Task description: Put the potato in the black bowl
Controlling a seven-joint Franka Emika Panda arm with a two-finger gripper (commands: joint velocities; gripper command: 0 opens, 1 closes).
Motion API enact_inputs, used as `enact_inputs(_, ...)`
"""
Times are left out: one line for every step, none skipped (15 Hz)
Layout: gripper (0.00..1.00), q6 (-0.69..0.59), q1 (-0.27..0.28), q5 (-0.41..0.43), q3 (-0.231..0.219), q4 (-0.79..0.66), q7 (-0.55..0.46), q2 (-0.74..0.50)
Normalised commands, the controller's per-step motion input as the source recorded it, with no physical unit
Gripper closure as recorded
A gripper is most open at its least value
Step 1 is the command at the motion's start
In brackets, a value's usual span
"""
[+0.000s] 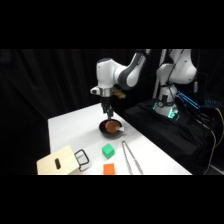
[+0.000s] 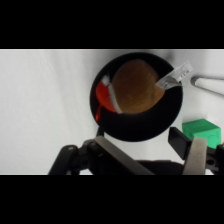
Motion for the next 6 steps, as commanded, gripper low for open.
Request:
enact_inputs(0.00,-0.74,-0.030,0.008,0.010,0.39,-0.21,-0.28)
enact_inputs(0.00,-0.70,-0.036,0.060,0.012,0.41,-0.26,-0.23)
enact_inputs(0.00,-0.64,-0.041,0.082,0.005,0.41,-0.27,-0.17)
enact_inputs(0.00,-0.56,-0.046,0.097,-0.005,0.42,-0.27,-0.08)
enact_inputs(0.00,-0.47,-0.053,0.174,-0.011,0.41,-0.32,0.01)
enact_inputs(0.00,-0.38,-0.057,0.312,-0.012,0.40,-0.41,0.07)
